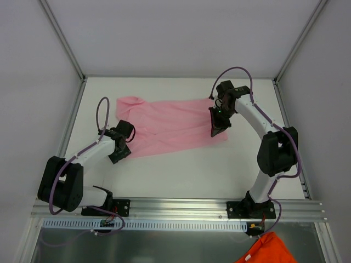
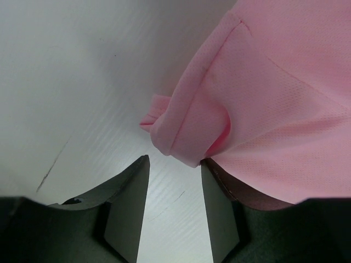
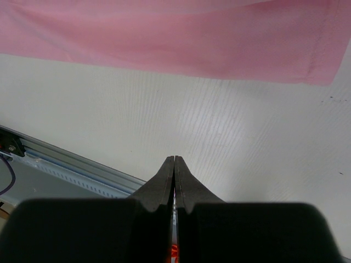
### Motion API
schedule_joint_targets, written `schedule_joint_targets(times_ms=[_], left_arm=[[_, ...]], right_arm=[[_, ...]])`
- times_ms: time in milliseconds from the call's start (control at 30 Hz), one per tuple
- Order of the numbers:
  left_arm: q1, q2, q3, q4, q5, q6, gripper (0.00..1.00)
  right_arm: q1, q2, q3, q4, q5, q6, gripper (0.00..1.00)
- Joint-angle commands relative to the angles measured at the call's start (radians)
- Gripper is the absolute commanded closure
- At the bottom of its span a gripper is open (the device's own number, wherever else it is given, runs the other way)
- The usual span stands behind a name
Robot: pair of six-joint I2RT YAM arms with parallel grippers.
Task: Fold and stack the t-shirts
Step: Fold the flattened tshirt in 1/3 of the way
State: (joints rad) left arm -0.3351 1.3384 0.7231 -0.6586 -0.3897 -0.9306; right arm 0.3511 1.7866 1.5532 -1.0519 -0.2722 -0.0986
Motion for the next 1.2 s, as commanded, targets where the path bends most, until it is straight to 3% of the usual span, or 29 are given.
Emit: schedule_joint_targets(times_ms=[0, 200, 367, 667, 967, 1167], left_arm=[[-0.010, -0.028, 0.029, -0.006, -0.081, 0.007, 0.57], [-0.010, -0.033, 0.039, -0.015, -0.083, 0.018, 0.51], [-0.010, -0.050, 0.047, 0.004, -0.080, 0.045, 0.47], [-0.010, -0.087, 0.130, -0.035, -0.066, 0.061, 0.43], [-0.008, -0.096, 0.151, -0.107, -0.104, 0.053, 0.41], [-0.008, -0.148, 0.101, -0.073, -0.081, 0.041, 0.19]], right_arm=[[-0.004, -0.049, -0.008, -0.003, 0.007, -0.018, 0.99], [0.000, -0.010, -0.024, 0.036, -0.076, -0.003, 0.99], [0.055, 0.062, -0.021, 0.168, -0.130, 0.049, 0.99], [0.132, 0.197, 0.009, 0.254, 0.008, 0.076, 0.99], [0.178, 0.226, -0.048, 0.352, 0.119, 0.063, 0.99], [0.212, 0.174, -0.110, 0.426, 0.261, 0.040, 0.99]])
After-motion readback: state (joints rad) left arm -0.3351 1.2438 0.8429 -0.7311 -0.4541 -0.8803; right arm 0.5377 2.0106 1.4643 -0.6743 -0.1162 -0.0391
